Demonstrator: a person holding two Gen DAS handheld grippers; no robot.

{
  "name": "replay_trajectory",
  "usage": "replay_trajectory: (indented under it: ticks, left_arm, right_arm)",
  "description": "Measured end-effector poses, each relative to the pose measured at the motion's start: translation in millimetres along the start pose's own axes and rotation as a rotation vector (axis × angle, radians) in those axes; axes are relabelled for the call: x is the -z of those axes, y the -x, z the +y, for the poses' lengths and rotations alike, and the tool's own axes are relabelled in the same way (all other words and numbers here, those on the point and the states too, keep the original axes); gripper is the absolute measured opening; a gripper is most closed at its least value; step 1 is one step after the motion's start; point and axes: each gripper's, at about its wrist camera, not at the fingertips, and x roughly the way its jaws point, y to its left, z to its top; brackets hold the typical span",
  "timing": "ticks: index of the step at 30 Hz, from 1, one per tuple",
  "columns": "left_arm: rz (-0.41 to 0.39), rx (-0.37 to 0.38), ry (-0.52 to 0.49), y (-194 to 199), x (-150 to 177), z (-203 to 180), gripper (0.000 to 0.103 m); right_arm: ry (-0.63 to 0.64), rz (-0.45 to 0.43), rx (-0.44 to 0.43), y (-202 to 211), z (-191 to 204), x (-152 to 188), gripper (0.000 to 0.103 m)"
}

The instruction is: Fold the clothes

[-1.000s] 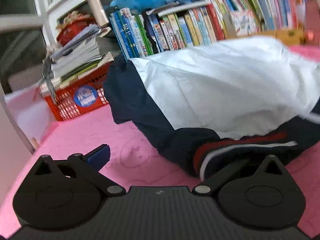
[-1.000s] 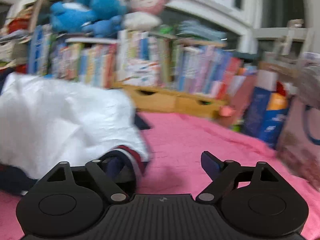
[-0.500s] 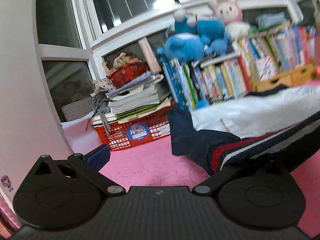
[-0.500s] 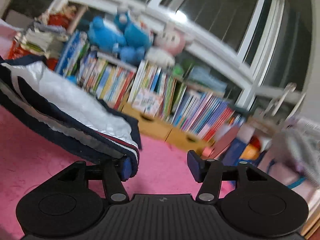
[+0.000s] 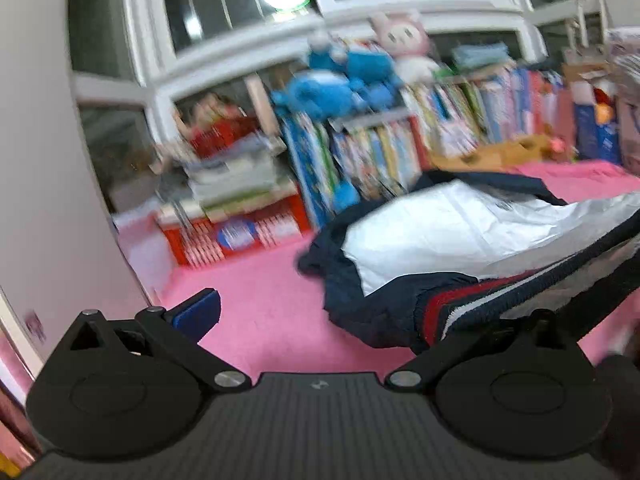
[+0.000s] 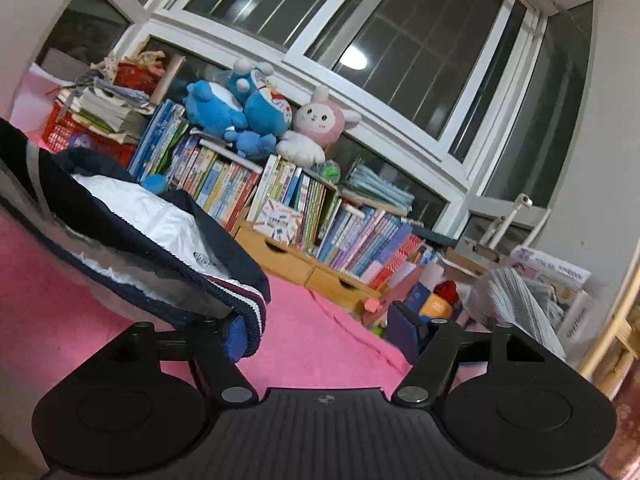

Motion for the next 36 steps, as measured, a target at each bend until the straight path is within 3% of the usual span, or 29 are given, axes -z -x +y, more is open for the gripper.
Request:
replay_trajectory:
  ticks: [8,10,13,15,17,21,25,33,36]
  left_arm:
    - [0.284,0.045,-0.043,-31.2,60.8,-39.3,0.103]
    - [0.335,0.065,-0.093,-39.3,71.6,-52.1,0.103]
    - [0.403,0.079,-0.199,-49.4,85.8,-68.4,0.103]
    - [0.42,0.089,-0.252,-48.5,90.6,-71.9,0.103]
    - [0.422,0.124,-0.251,-42.0,89.1,-62.7,0.103]
    - [0.424,0.245,-0.183,-29.8,79.4,-30.6,0.103]
    - [0.45,0.268,-0.167,-34.3,84.7,-27.8,0.103]
    - [0.53,0.28,-0.156,-59.9,97.1,-41.9,0.103]
    - [0.551,0.292,-0.157,-66.4,100.6,-46.1,0.103]
  right_arm:
    - [-0.006,0.19,-0.225,1.5,44.6,63.2,0.072]
    - [0.003,0.23,-0.339,-3.4,66.1,74.1,0.074]
    - [0.094,0.302,-0.438,-9.0,96.3,83.0,0.074]
    - [0.156,0.34,-0.5,-11.1,113.9,88.0,0.074]
    - [0.173,0.324,-0.546,-7.5,107.8,84.2,0.076]
    - [0.1,0.308,-0.652,-11.1,79.5,69.1,0.093]
    - [0.122,0.372,-0.662,-31.6,82.0,72.9,0.103]
    - [0.157,0.489,-0.689,-70.8,85.9,78.9,0.101]
    - [0.067,0.399,-0.767,-64.6,77.2,62.8,0.098]
